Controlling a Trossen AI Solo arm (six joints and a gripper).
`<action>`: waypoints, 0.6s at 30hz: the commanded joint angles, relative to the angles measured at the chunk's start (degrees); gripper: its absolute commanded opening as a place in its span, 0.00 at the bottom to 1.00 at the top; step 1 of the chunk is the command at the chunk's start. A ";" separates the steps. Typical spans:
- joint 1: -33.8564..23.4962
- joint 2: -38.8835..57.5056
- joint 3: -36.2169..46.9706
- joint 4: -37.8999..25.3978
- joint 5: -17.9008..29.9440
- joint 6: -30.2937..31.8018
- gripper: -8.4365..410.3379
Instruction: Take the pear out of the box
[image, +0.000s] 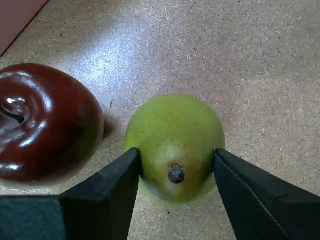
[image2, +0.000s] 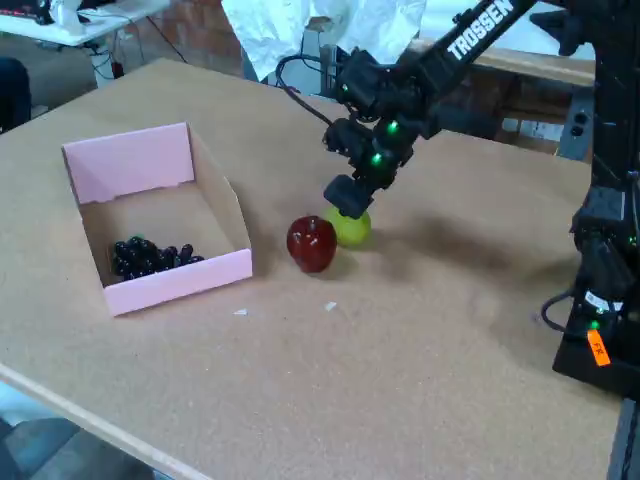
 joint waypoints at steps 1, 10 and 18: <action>-0.20 -0.04 0.02 -1.09 -1.75 -0.33 0.18; -0.22 -0.61 1.09 -2.84 -1.81 -0.50 0.54; -0.20 -1.11 2.71 -4.85 -1.75 -1.16 0.65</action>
